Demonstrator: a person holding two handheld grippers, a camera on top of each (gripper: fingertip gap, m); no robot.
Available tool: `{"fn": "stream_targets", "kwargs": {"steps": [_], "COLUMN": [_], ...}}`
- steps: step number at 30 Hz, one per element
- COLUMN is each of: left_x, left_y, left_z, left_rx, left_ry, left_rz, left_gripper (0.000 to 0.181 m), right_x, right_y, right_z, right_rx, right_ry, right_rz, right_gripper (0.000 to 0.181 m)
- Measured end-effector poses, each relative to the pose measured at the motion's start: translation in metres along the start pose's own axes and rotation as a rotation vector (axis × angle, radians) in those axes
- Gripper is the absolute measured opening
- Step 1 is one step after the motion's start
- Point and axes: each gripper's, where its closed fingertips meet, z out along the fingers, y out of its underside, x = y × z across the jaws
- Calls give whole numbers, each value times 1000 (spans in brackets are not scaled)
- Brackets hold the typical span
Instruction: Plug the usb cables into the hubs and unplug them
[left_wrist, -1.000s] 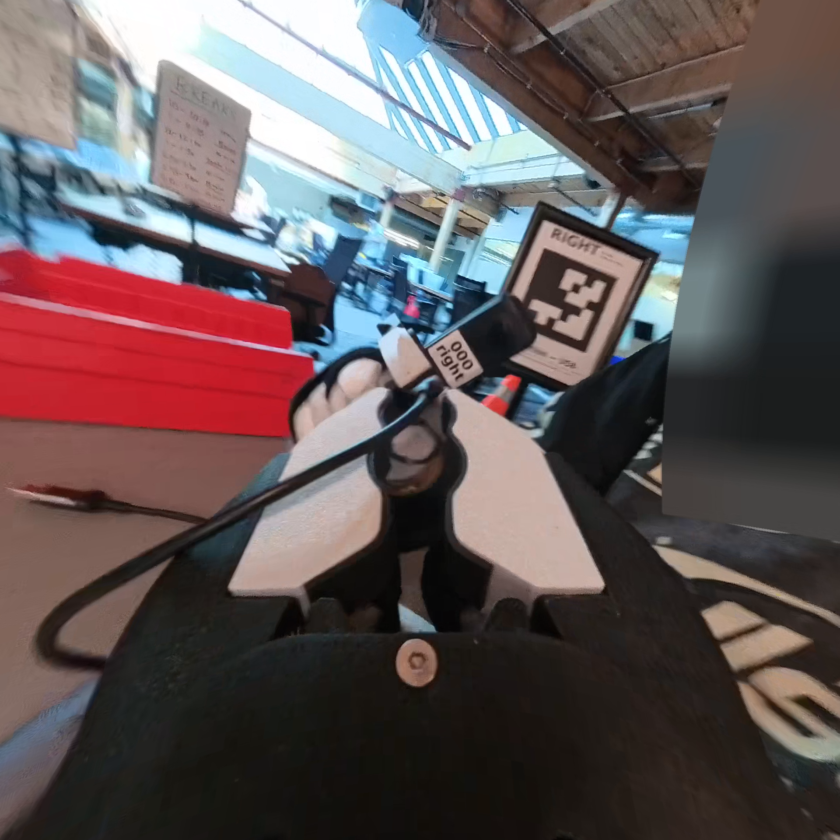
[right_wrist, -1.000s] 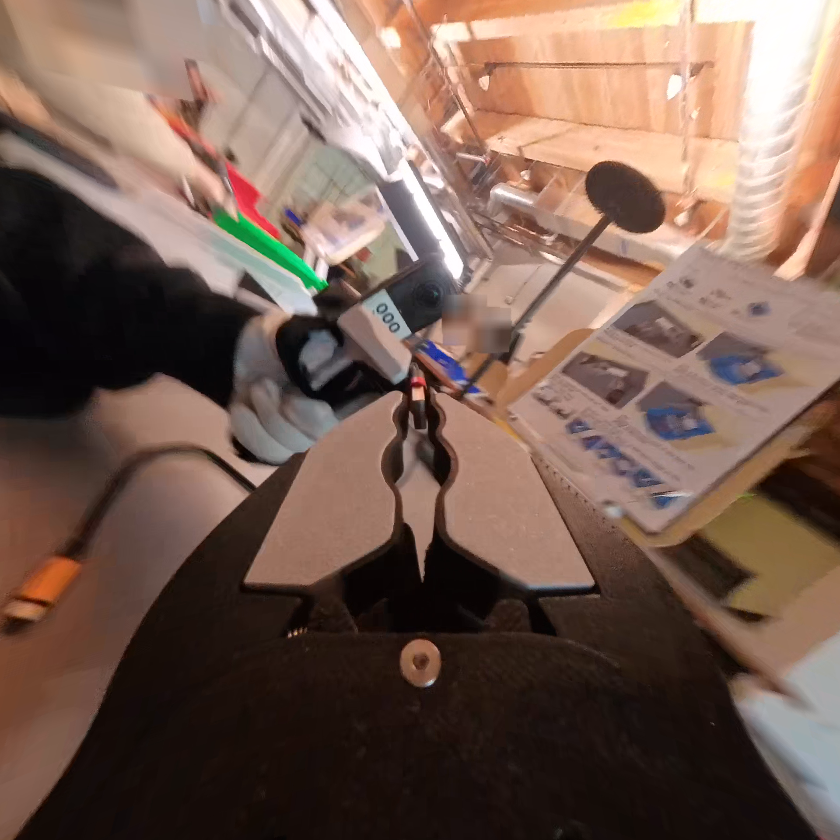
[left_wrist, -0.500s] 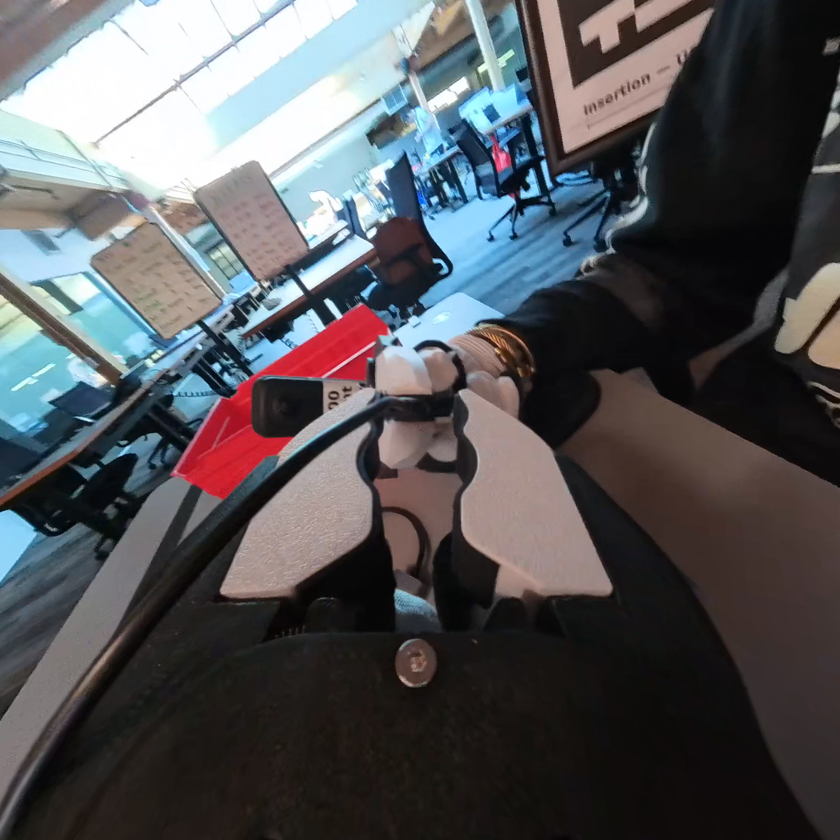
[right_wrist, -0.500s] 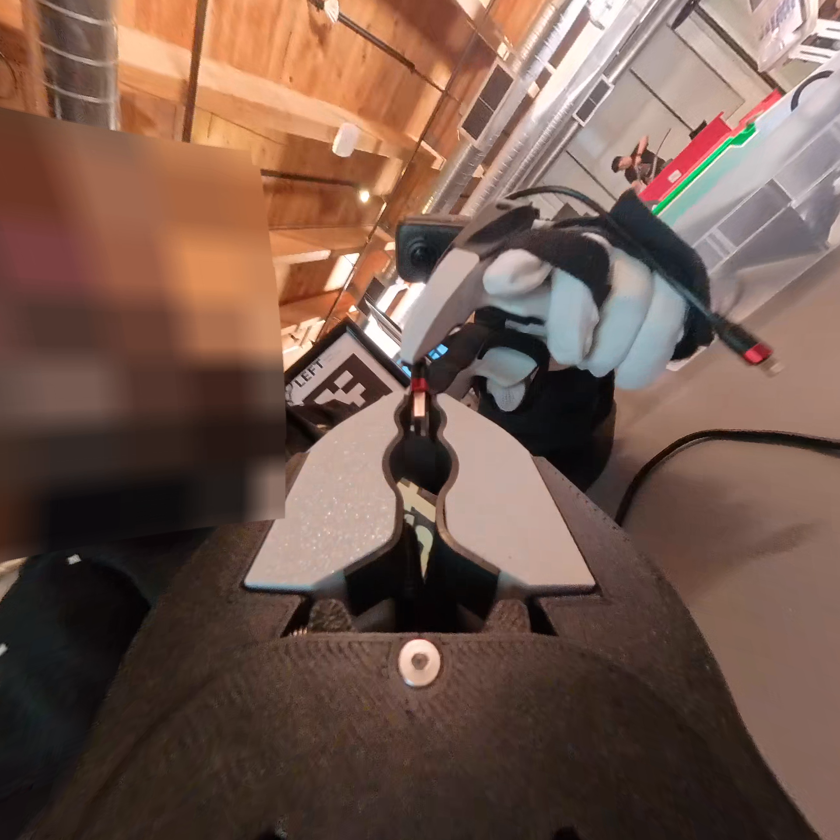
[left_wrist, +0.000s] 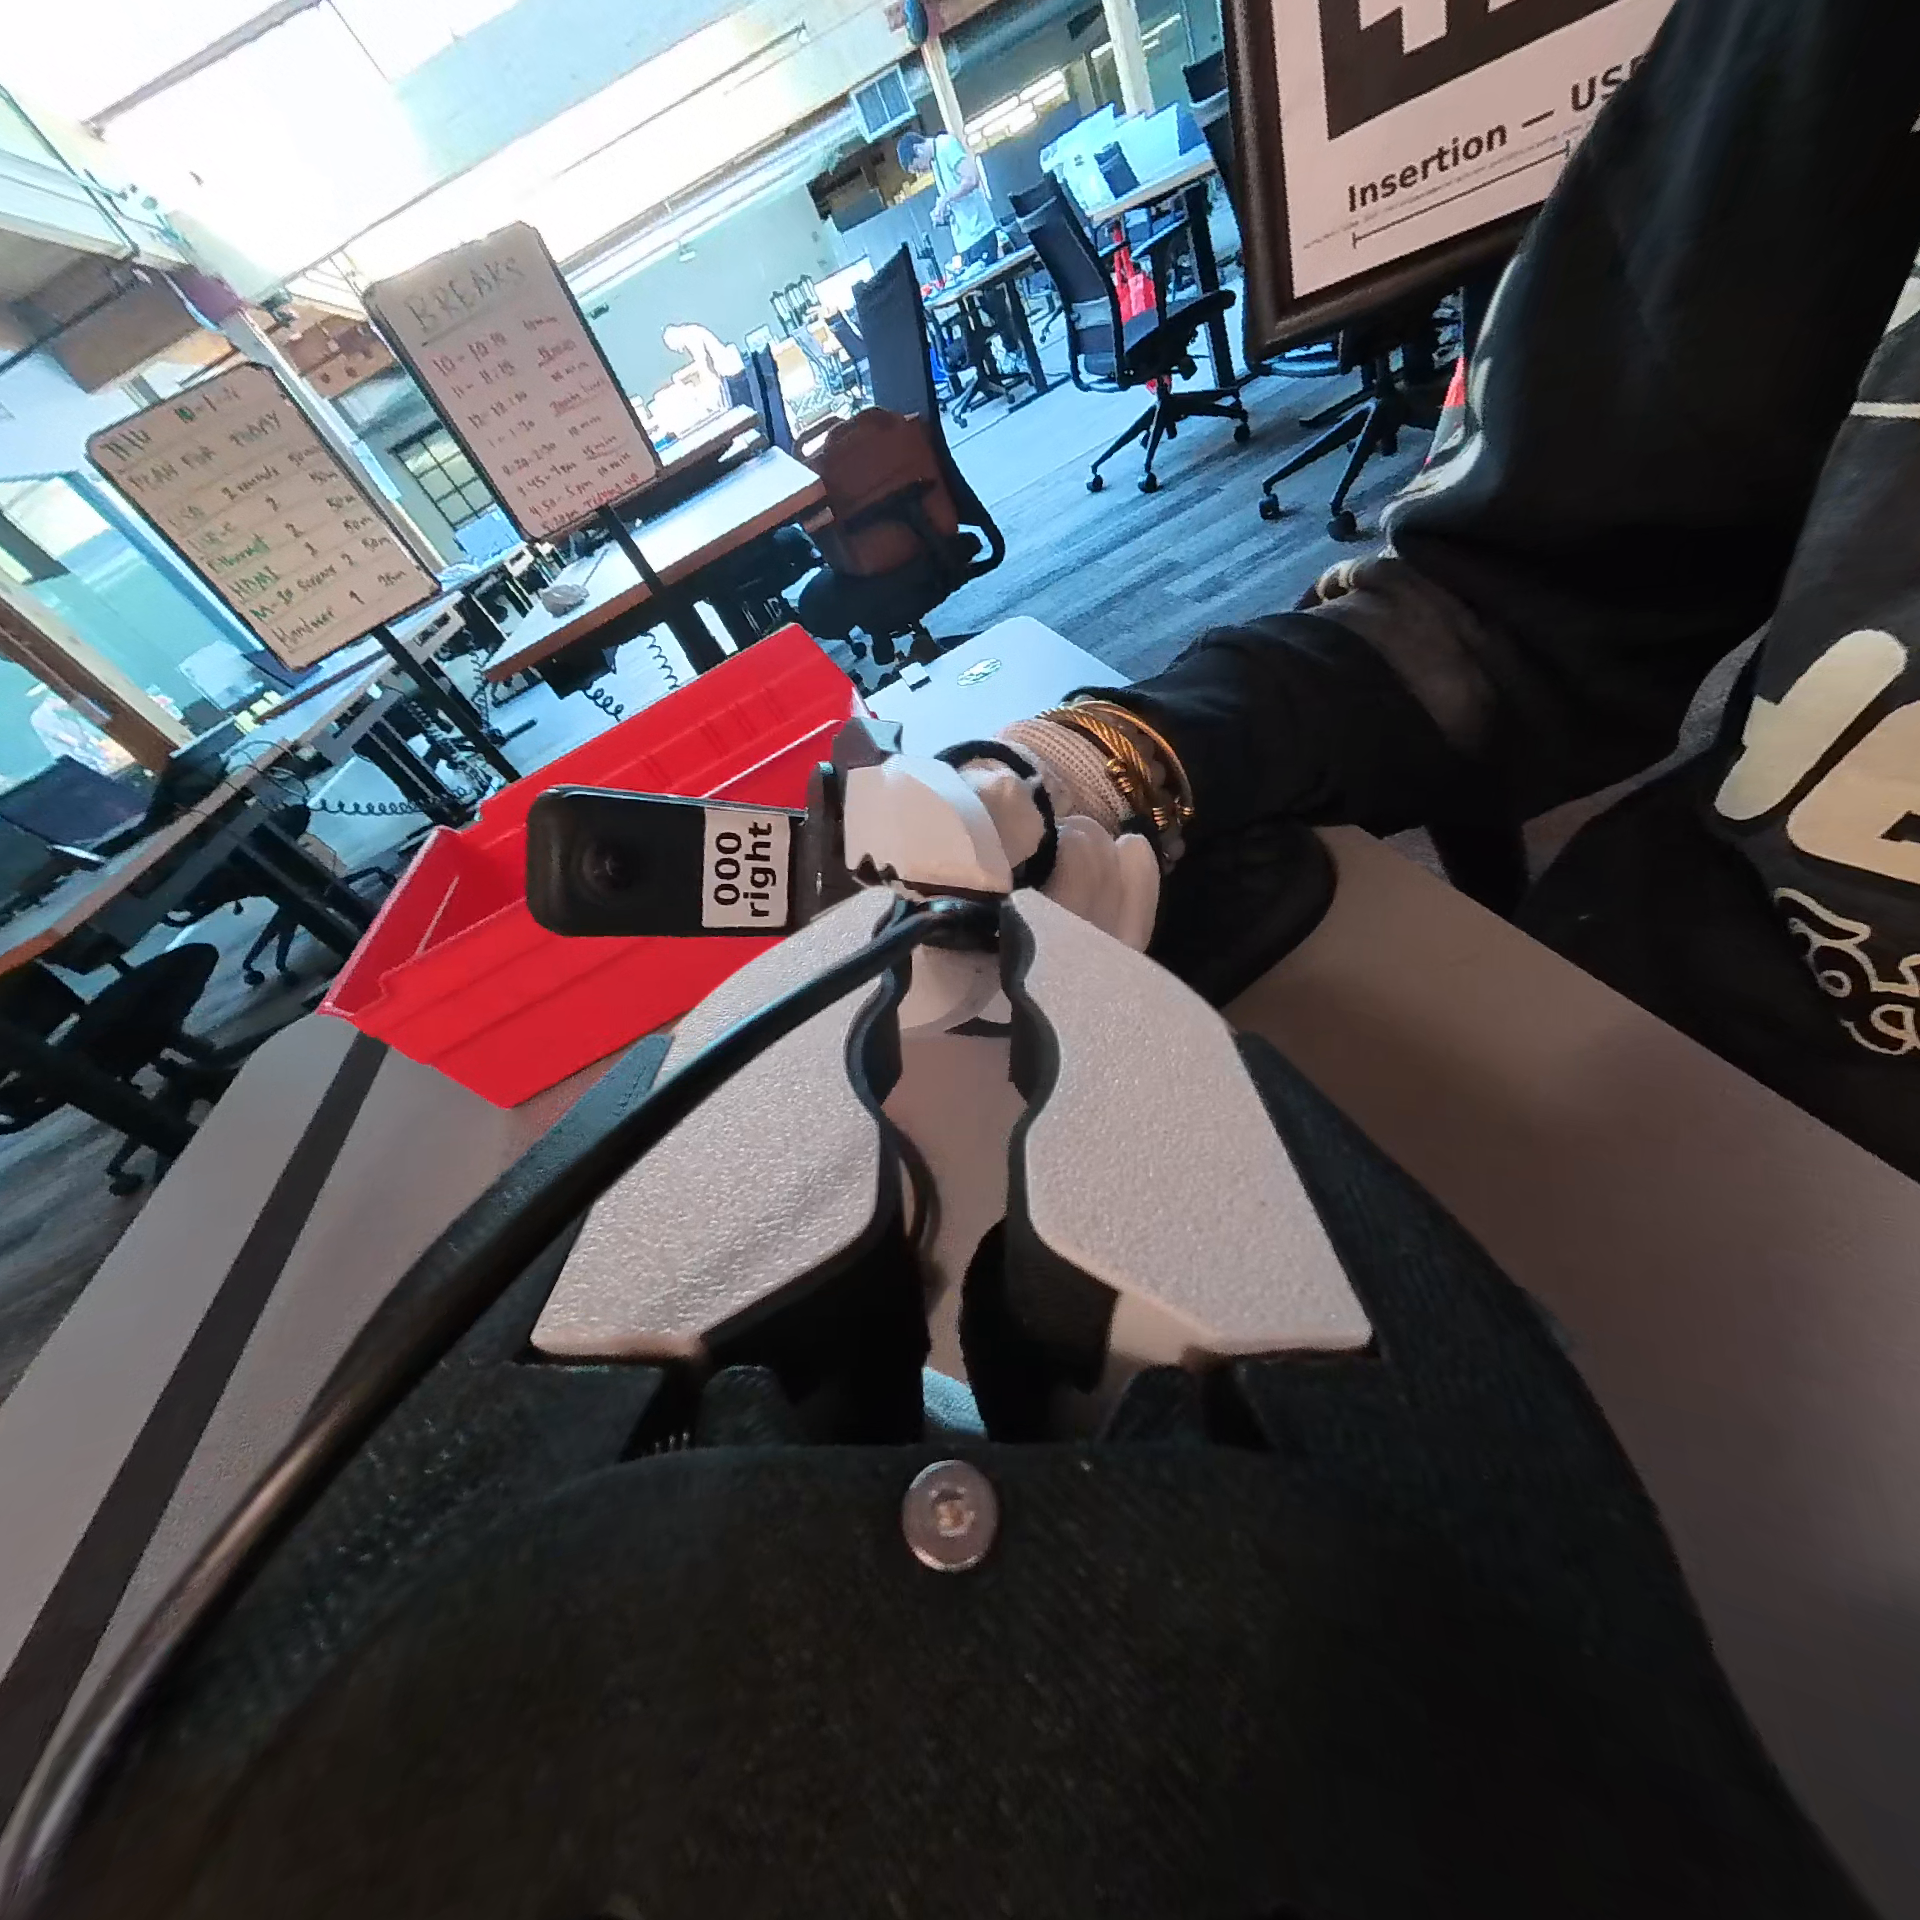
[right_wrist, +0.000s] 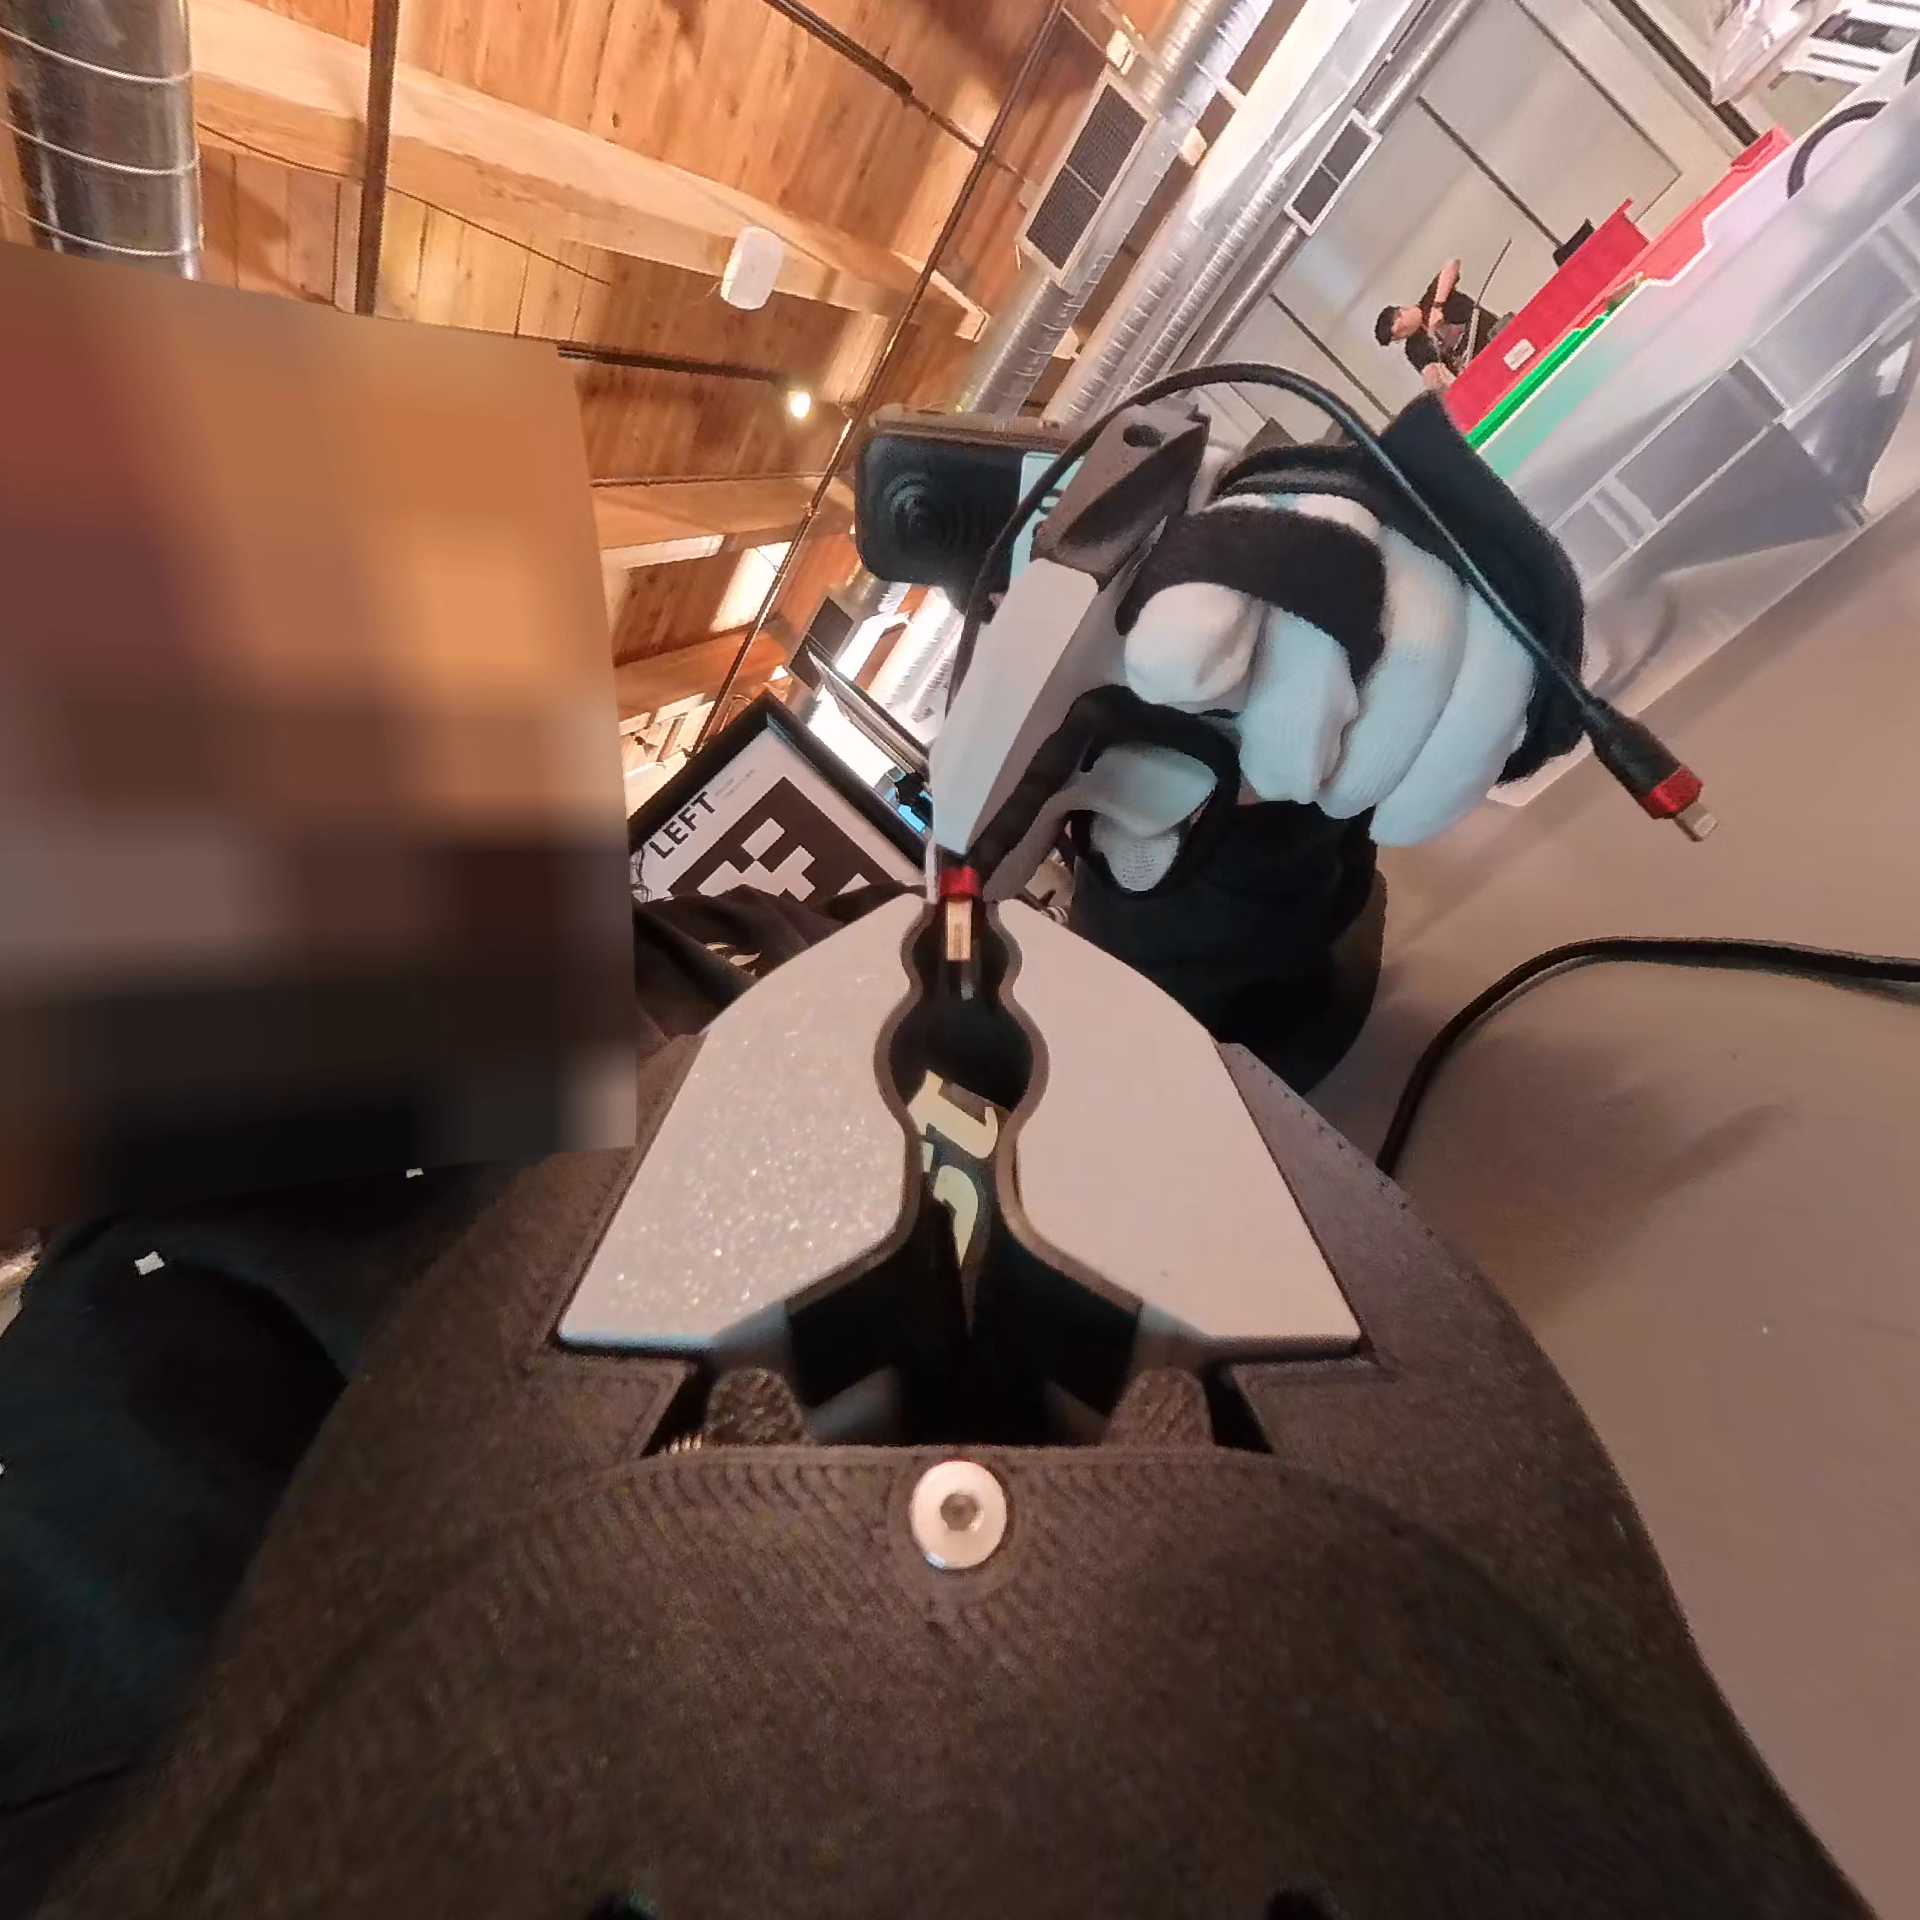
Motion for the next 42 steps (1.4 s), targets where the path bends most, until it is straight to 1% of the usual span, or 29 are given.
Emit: {"fn": "stream_targets", "kwargs": {"steps": [3,5,6,7,8,9,10,11,12,14,16,18,19,21,28,30,31,34,36,39,41,42], "left_x": [-3,-17,-29,-44,-57,-67,-76,-83,-88,-93,-94,-94,-95,-94,-94,-98,-100,-106,-103,-90,-83,-82], "left_y": [0,-2,-3,-4,-5,-7,-8,-10,-11,-11,-10,-9,-8,-7,-4,-3,-3,-9,-15,-25,-21,-14], "left_z": [-1,-4,-9,-18,-28,-38,-47,-54,-60,-66,-66,-65,-64,-61,-57,-60,-62,-71,-66,-41,-24,-17], "left_rx": [-15,-24,-24,-23,-18,-10,3,18,27,31,30,33,31,23,10,11,17,55,41,3,-55,-86], "left_ry": [-12,-112,-188,-288,-387,-464,-535,-590,-635,-685,-689,-693,-694,-693,-697,-734,-767,-910,-971,-965,-935,-915], "left_rz": [-12,-2,-2,-2,2,5,1,-11,-20,-21,-32,-41,-45,-49,-58,-71,-75,-66,-14,74,138,143], "left_gripper": [15,14,14,14,14,14,14,14,14,15,15,15,15,15,15,15,15,15,15,14,14,14], "right_x": [0,2,7,17,33,50,66,79,92,115,129,137,138,141,142,141,136,112,95,76,63,58], "right_y": [-3,-17,-26,-34,-38,-39,-38,-33,-22,-2,4,9,7,8,6,4,-3,-34,-52,-70,-76,-78], "right_z": [0,-4,-9,-17,-31,-49,-66,-77,-82,-87,-95,-97,-97,-96,-96,-96,-93,-88,-91,-95,-91,-88], "right_rx": [12,87,123,132,97,22,-71,-170,-277,-460,-561,-616,-595,-570,-548,-512,-448,-160,7,200,297,335], "right_ry": [16,89,191,342,547,769,959,1080,1142,1221,1323,1345,1350,1326,1325,1311,1287,1194,1161,1118,1059,1031], "right_rz": [-35,-173,-279,-394,-507,-614,-695,-736,-719,-647,-651,-644,-638,-589,-539,-524,-534,-550,-568,-586,-600,-605], "right_gripper": [8,8,24,43,58,64,66,64,63,69,68,62,50,36,33,32,31,32,32,32,32,32]}}
